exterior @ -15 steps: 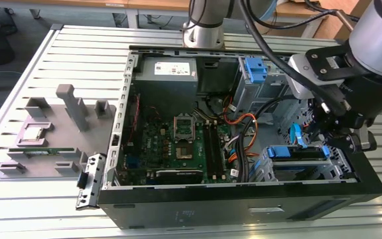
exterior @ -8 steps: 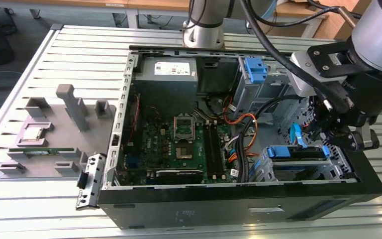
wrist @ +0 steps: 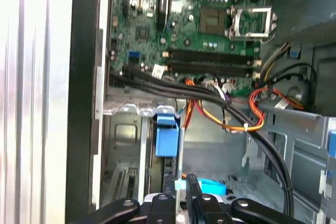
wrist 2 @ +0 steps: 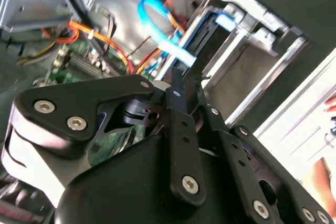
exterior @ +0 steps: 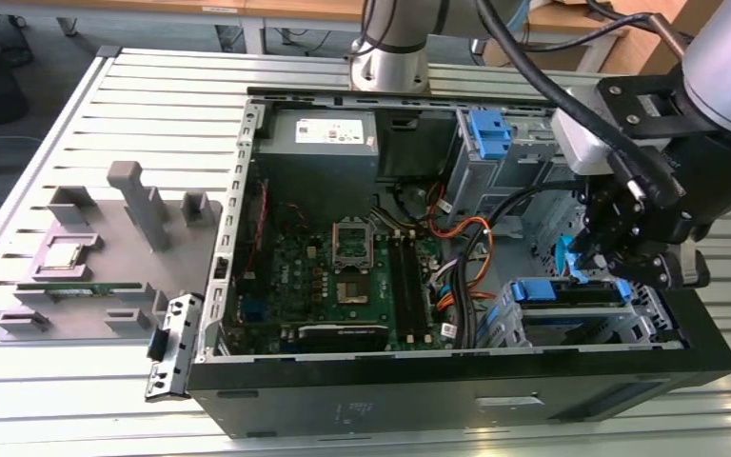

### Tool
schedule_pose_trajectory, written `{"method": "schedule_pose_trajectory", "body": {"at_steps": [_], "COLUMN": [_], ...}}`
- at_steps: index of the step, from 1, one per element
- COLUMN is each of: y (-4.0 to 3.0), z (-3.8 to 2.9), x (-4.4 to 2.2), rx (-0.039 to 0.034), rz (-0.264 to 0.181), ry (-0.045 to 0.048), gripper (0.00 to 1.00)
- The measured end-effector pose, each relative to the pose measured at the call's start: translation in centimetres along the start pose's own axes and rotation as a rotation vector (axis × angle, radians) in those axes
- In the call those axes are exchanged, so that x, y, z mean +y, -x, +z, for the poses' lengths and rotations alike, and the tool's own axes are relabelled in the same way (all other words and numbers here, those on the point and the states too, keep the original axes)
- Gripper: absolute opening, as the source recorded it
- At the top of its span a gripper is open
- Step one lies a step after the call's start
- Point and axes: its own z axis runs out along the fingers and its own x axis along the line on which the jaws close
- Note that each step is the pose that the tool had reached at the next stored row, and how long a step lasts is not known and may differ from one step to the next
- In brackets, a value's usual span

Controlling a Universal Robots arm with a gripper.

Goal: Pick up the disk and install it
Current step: 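Insert the first disk wire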

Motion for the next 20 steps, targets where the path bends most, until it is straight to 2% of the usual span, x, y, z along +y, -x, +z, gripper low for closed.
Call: {"method": "schedule_pose_trajectory", "body": {"at_steps": [2,3,8,12,17,20], "y": [-0.01,0.00,-0.01,-0.02,-0.01,0.01], "z": [0.03,0.04,0.04,0.07,0.07,0.10], "x": [-0.06,-0.07,-0.07,-0.08,-0.08,-0.40], "rx": [-0.0016,-0.0022,-0.0023,-0.0007,-0.0007,-0.0005], "rz": [0.004,0.006,0.007,0.060,0.065,0.066], "ry": [0.0357,0.0488,0.0528,0.0466,0.0460,0.0458], "gripper": [0.24,0.24,0.24,0.24,0.24,0.24]}}
